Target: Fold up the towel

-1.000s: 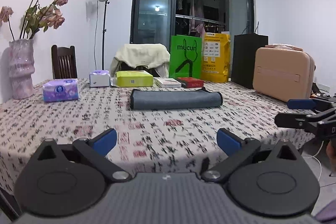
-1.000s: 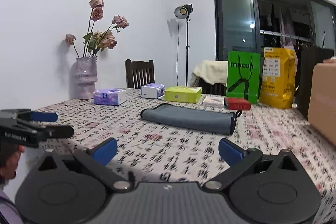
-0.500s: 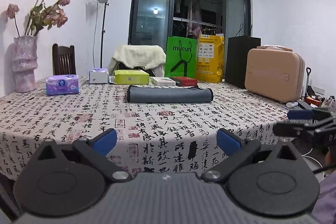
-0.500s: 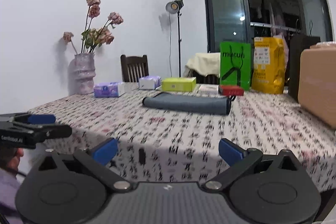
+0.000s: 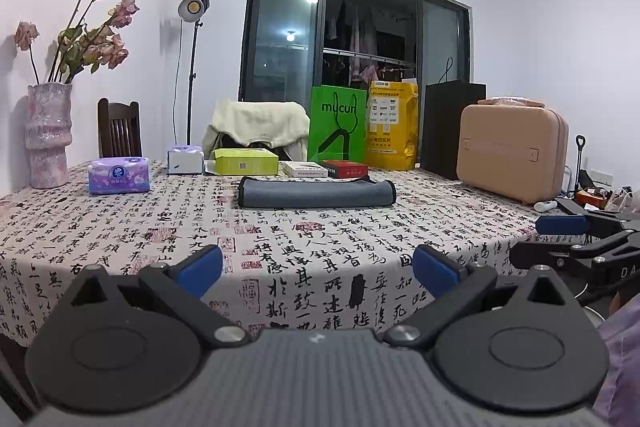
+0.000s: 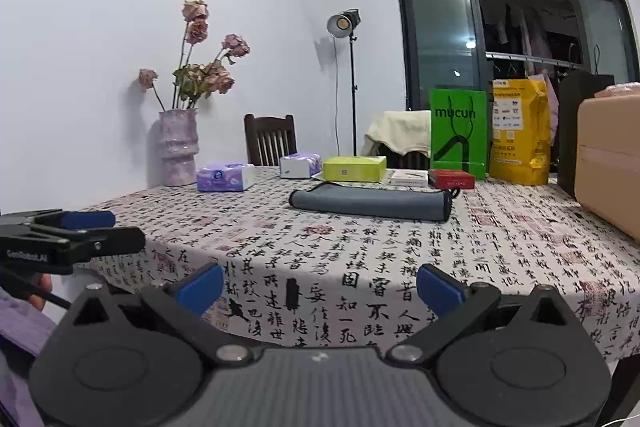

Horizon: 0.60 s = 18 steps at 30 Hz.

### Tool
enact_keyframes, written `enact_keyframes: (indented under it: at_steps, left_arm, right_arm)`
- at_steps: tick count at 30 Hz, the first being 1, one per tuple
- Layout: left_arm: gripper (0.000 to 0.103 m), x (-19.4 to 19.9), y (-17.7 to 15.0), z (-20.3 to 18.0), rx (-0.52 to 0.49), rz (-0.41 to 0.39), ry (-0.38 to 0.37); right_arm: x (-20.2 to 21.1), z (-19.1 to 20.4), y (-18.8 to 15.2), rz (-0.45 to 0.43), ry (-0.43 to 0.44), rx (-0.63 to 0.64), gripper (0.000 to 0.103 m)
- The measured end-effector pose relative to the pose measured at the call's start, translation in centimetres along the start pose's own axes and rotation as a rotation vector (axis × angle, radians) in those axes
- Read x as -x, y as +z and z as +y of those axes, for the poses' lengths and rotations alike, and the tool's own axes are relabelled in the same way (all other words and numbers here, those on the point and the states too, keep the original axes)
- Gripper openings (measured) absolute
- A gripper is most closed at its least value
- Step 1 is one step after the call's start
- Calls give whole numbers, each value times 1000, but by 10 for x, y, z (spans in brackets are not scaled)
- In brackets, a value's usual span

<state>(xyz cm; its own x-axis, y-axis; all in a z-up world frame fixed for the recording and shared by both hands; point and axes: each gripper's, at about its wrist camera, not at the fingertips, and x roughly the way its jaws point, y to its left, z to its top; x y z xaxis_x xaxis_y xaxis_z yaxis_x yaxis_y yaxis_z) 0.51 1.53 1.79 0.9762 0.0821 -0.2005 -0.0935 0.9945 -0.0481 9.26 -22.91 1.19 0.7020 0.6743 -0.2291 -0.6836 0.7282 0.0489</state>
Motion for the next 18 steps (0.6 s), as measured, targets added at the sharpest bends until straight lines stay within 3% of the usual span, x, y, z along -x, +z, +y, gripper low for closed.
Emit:
enact_keyframes:
  at_steps: [18]
  left_arm:
    - [103,0,0,-2,-10,-2,-12]
  right_arm:
    - [0,-3,-2,-4,-12,-28,103]
